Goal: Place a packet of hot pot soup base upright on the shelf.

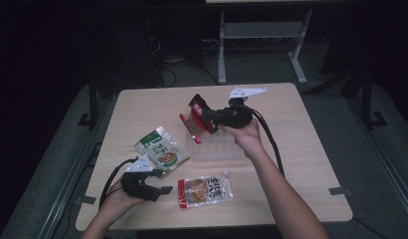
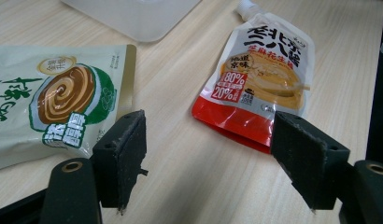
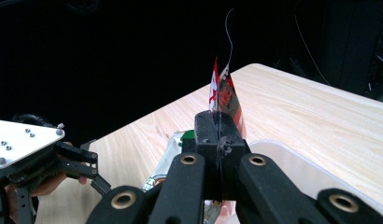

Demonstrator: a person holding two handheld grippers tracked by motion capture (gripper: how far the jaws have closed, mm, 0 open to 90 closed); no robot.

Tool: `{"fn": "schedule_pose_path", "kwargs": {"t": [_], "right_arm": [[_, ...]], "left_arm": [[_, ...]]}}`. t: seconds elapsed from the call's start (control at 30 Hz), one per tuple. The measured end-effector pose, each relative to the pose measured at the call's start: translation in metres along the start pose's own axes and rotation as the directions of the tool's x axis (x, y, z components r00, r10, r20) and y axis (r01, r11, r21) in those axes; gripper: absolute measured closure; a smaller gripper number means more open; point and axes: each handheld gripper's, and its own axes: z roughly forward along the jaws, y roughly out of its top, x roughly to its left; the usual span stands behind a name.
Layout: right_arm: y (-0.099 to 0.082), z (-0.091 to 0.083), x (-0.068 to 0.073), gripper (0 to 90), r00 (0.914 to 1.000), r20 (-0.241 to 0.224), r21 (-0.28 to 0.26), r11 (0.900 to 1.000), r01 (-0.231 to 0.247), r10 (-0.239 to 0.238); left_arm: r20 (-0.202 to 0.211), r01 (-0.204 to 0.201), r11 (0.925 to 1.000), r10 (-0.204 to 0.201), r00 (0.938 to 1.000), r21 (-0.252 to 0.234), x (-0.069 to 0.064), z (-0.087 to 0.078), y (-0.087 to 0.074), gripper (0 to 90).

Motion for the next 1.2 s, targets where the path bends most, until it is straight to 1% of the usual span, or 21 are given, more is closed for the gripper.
{"fn": "schedule_pose_path", "kwargs": {"t": [0.17,0.2,0.3,0.37,0.47,0.5,0.7,0.73,0.77,0.8,0.83,0.87,0.9,1.07,1.13,1.17,1.2], "right_arm": [[-0.0061,0.0043,-0.0008,89.7,0.9999,0.004,0.007,0.9999,-0.013,0.013],[-0.008,0.006,-0.001,89.6,0.9997,-0.001,0.003,0.9997,-0.025,0.025],[-0.0078,0.0074,0.0,89.2,0.9995,-0.003,-0.006,0.9995,-0.03,0.03],[-0.0072,0.0085,0.0012,88.7,0.9998,-0.003,-0.003,0.9998,-0.021,0.021],[-0.0071,0.0089,0.002,87.2,0.9998,0.001,0.005,0.9998,-0.019,0.019],[-0.0075,0.0092,0.0019,88.1,0.9998,0.013,0.009,0.9998,-0.015,0.015],[-0.0075,0.0075,-0.0006,88.8,0.9994,0.03,0.012,0.9998,-0.017,0.017],[-0.0072,0.0067,-0.0009,88.8,0.9992,0.039,0.021,0.9997,-0.009,0.008],[-0.0072,0.0046,-0.0015,88.8,0.9982,0.06,0.028,0.9996,-0.002,0.001],[-0.0072,0.0041,-0.002,88.7,0.998,0.062,0.032,0.9995,0.001,-0.003],[-0.0073,0.0035,-0.0022,88.7,0.9974,0.071,0.045,0.999,0.007,-0.01],[-0.0075,0.0033,-0.0017,88.5,0.9954,0.094,0.066,0.9978,0.012,-0.018],[-0.0078,0.0029,-0.0015,88.5,0.9945,0.103,0.079,0.9968,0.013,-0.021],[-0.0091,-0.0007,-0.0038,88.7,0.9922,0.12,0.098,0.9949,0.021,-0.032],[-0.0093,-0.0008,-0.0038,88.7,0.9914,0.127,0.108,0.994,0.016,-0.03],[-0.0107,-0.0005,-0.0035,88.6,0.9905,0.132,0.129,0.9915,0.019,-0.036],[-0.0114,-0.0001,-0.0034,88.7,0.9903,0.134,0.131,0.9913,0.019,-0.037]], "left_arm": [[0.004,-0.005,0.9999,0.005,1.0,0.01,-0.0002,0.001,0.0,26.8],[0.005,-0.005,1.0,0.005,1.0,0.009,-0.0004,0.0014,0.0001,26.9],[0.007,-0.005,1.0,0.005,1.0,0.008,-0.0007,0.0019,0.0002,26.8],[0.008,-0.004,1.0,0.004,1.0,0.009,-0.001,0.0021,0.0001,26.9],[0.009,-0.009,0.9999,0.009,0.9999,0.013,-0.0008,0.0023,-0.0001,26.8],[0.009,-0.012,0.9998,0.011,0.9999,0.014,-0.0007,0.0024,-0.0001,26.8],[0.014,-0.01,0.9998,0.01,0.9999,0.019,-0.001,0.003,0.0001,26.8],[0.014,-0.011,0.9998,0.011,0.9998,0.019,-0.001,0.0032,0.0001,26.8],[0.016,-0.007,0.9998,0.006,0.9999,0.019,-0.0013,0.0036,-0.0001,26.8],[0.017,-0.003,0.9998,0.003,0.9999,0.018,-0.0016,0.0041,-0.0002,26.8],[0.017,-0.003,0.9998,0.003,0.9999,0.018,-0.0016,0.0041,-0.0002,26.9],[0.018,-0.007,0.9997,0.006,0.9998,0.022,-0.0017,0.0047,-0.0003,26.8],[0.02,-0.005,0.9997,0.005,0.9998,0.026,-0.0021,0.005,-0.0004,26.9],[0.021,-0.009,0.9996,0.008,0.9998,0.027,-0.0024,0.0062,0.0,26.8],[0.02,-0.009,0.9995,0.009,0.9998,0.029,-0.0024,0.0063,0.0,26.8],[0.023,-0.008,0.9995,0.008,0.9997,0.031,-0.0026,0.0067,-0.0002,26.8],[0.024,-0.008,0.9993,0.007,0.9997,0.035,-0.0026,0.0066,-0.0002,26.8]]}}
